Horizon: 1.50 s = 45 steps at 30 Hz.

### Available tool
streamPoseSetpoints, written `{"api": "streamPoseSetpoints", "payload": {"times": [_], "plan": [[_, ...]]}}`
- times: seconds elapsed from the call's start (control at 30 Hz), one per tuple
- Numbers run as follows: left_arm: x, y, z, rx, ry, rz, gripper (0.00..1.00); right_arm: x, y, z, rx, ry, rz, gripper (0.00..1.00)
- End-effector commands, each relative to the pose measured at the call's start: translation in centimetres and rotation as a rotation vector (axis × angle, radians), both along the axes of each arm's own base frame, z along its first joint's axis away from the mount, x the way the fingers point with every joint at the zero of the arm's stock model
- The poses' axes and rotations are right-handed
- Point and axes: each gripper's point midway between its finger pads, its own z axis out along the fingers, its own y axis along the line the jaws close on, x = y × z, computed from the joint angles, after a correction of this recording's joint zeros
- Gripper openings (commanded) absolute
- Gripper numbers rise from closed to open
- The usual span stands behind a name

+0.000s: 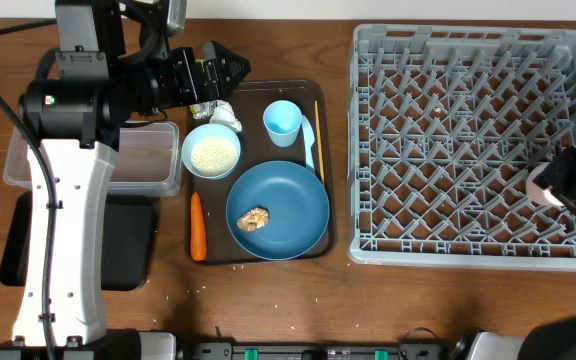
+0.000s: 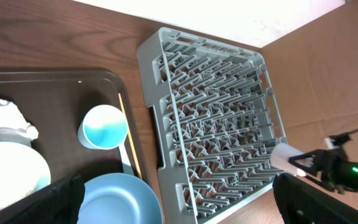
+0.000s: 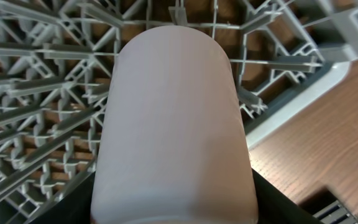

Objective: Sort waste into correct bins and load items into the dishwasher rack
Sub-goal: 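Place the pink cup upside down in the rack's right side, then grasp the light blue cup with the left gripper and lift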

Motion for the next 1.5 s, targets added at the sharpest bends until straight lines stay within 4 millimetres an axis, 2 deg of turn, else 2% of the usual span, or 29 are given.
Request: {"api": "streamPoseSetpoints", "payload": {"times": [0.0,0.17,0.3,0.4,0.53,0.63,0.73,0.8,0.9,0.93,1.0,1.2,1.33,1.47], "plan": [[-0.1,0.1,0.1,0.013,-0.008,-0.004,0.98,1.0,0.3,-1.5,0.067,0.022,0.025,0.48],[-0.1,0.1,0.0,0.013,-0.004,-0.004,0.98,2.3,0.9,-4.2,0.16,0.055,0.045,0.53],[-0.1,0.1,0.0,0.013,-0.004,-0.004,0.98,2.9,0.4,-4.6,0.142,0.045,0.061,0.74],[-0.1,0.1,0.0,0.013,-0.003,-0.004,0.98,3.6,0.1,-2.7,0.11,-0.007,0.085,0.82],[-0.9,-0.7,-0.8,0.067,-0.013,-0.064,0.98,3.6,0.4,2.1,0.061,-0.085,0.115,0.84],[-1.3,-0.1,-2.9,0.205,0.033,-0.023,0.98,3.9,1.6,6.3,0.039,-0.2,0.162,0.84],[-1.7,0.5,-5.7,0.376,0.091,0.024,0.98,4.7,4.6,10.0,0.05,-0.359,0.297,0.81],[-2.0,-0.1,-7.4,0.445,0.106,-0.008,0.99,5.1,6.5,12.0,0.048,-0.445,0.372,0.81],[-2.0,-1.7,-10.6,0.525,0.134,-0.084,0.9,5.3,8.8,14.1,0.037,-0.523,0.431,0.8],[-1.7,-1.6,-12.0,0.568,0.155,-0.084,0.82,5.4,9.4,14.5,0.038,-0.54,0.443,0.79],[-0.8,-1.3,-14.6,0.639,0.192,-0.072,0.73,5.7,10.7,14.8,0.055,-0.555,0.454,0.79],[3.6,-2.3,-21.2,0.665,0.232,-0.075,0.63,6.2,13.4,13.9,0.1,-0.528,0.518,0.79],[5.4,-2.9,-24.1,0.667,0.235,-0.077,0.61,6.1,14.8,13.1,0.122,-0.499,0.554,0.78],[6.6,-3.3,-26.8,0.666,0.25,-0.075,0.52,6.2,15.5,12.9,0.13,-0.494,0.575,0.78]]}}
